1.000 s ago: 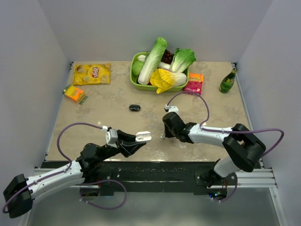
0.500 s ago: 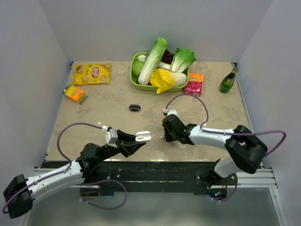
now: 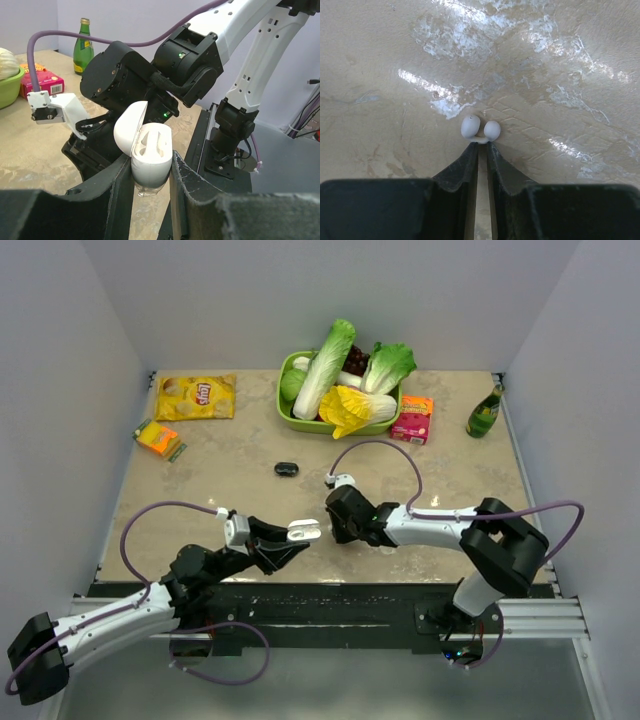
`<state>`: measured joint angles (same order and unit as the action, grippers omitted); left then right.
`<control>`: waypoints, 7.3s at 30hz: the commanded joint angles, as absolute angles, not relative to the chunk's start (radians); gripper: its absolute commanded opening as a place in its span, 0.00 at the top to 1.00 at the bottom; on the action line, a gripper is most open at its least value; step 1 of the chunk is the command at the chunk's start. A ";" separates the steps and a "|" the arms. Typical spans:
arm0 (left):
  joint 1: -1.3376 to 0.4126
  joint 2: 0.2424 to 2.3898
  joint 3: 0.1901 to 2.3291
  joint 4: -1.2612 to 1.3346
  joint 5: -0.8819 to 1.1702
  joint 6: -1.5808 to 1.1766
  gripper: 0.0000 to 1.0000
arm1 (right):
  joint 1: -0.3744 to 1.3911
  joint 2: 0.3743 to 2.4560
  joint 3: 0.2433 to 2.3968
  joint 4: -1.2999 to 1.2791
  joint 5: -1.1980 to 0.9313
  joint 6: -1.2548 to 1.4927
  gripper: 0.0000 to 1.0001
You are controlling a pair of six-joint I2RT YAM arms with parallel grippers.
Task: Insert the wireless bluetooth earbuds into the charging case
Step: Move the earbud to the center of the board, then pick up the earbud from the center of the board.
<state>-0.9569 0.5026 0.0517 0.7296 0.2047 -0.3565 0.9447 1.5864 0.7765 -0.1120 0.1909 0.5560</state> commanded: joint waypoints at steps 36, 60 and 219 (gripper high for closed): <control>-0.963 0.482 0.000 0.756 0.204 -0.368 1.00 | 0.950 1.577 0.811 -0.117 0.101 0.351 1.00; -0.963 0.457 0.000 0.744 0.196 -0.365 1.00 | 0.890 1.730 0.946 -0.069 0.209 0.420 1.00; -0.979 0.331 -0.034 0.687 0.192 -0.391 1.00 | 0.879 1.822 1.008 0.138 0.018 0.480 0.63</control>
